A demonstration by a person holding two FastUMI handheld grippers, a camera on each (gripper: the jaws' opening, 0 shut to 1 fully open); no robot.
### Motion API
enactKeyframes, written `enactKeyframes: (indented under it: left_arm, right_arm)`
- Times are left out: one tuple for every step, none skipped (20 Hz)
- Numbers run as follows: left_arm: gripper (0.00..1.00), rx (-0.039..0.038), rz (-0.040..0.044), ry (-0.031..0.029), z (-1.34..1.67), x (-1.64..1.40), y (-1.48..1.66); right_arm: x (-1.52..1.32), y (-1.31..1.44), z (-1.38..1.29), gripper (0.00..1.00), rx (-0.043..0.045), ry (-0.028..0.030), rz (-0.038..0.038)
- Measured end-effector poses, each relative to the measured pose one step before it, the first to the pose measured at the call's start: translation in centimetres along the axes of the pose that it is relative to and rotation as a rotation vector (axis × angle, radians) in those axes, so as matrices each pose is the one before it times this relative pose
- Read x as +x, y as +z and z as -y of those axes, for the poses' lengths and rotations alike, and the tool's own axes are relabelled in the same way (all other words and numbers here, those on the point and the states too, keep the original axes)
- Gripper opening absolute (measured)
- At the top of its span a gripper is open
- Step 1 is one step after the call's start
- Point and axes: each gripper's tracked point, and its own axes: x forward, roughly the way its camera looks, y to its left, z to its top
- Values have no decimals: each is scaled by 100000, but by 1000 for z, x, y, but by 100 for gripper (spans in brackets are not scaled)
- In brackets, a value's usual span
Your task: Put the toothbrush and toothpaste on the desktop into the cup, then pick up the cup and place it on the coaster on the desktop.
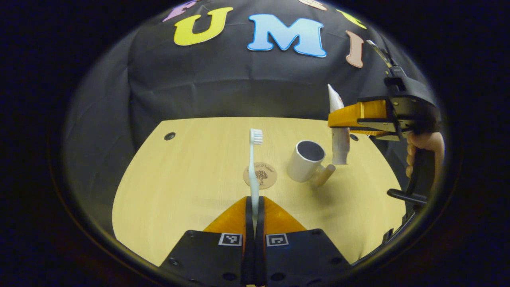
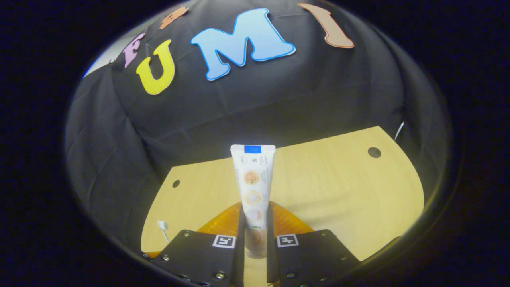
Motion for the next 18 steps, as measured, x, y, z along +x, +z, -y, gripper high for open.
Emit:
enactKeyframes:
  left_arm:
    - [8, -205, 880, 25, -83, -563, 132]
    - [8, -45, 778, 218, -57, -421, 130]
    - [8, 192, 483, 443, -204, -250, 292]
    - [8, 70, 576, 342, -56, -377, 151]
    - [8, -252, 481, 144, -6, -123, 183]
    - [8, -211, 202, 80, 45, -232, 88]
    - [8, -312, 178, 415, -167, -600, 46]
    - [8, -321, 200, 732, -98, -466, 131]
    - [8, -448, 158, 475, -166, -206, 192]
    - [8, -500, -26, 434, -184, 104, 19]
    - [8, -518, 56, 351, -257, -3, -34]
    - [8, -462, -95, 296, -245, 76, 136]
    - [8, -503, 101, 454, -78, -204, -73]
    - [8, -363, 16, 329, -133, -277, -18]
    - [8, -282, -132, 444, -194, -114, 17]
    - [8, -199, -122, 490, -146, -223, -105]
    - [8, -18, 41, 594, -167, -253, 68]
    - [8, -12, 78, 619, -242, -58, 172]
  right_arm:
    - [532, 537, -73, 23, -34, 431, 1604]
    - [631, 470, 9, 22, 168, 613, 1854]
    - [652, 472, -50, 22, 577, 720, 1851]
    - [670, 335, -62, 22, 802, 867, 1602]
    - [671, 233, 12, 22, 399, 440, 1305]
    - [562, 20, 68, 22, 41, 53, 861]
    - [549, -64, 254, 22, -230, -697, 405]
    - [659, -146, 213, 23, -693, -415, 276]
    - [370, -410, 37, 23, -1070, -444, 176]
    - [403, -348, 173, 23, -1160, -645, -302]
    - [765, -432, 269, 23, -1019, -536, -655]
    - [719, -286, 243, 22, -670, -643, -427]
    - [573, -292, 171, 23, -510, -873, -397]
    - [351, -239, 45, 23, 63, -551, 60]
    - [365, -144, 127, 23, 527, -689, 112]
    - [286, -326, 123, 23, 738, -663, -107]
    - [137, -345, 157, 23, 699, -891, -262]
    - [224, -441, 141, 22, 304, -636, -694]
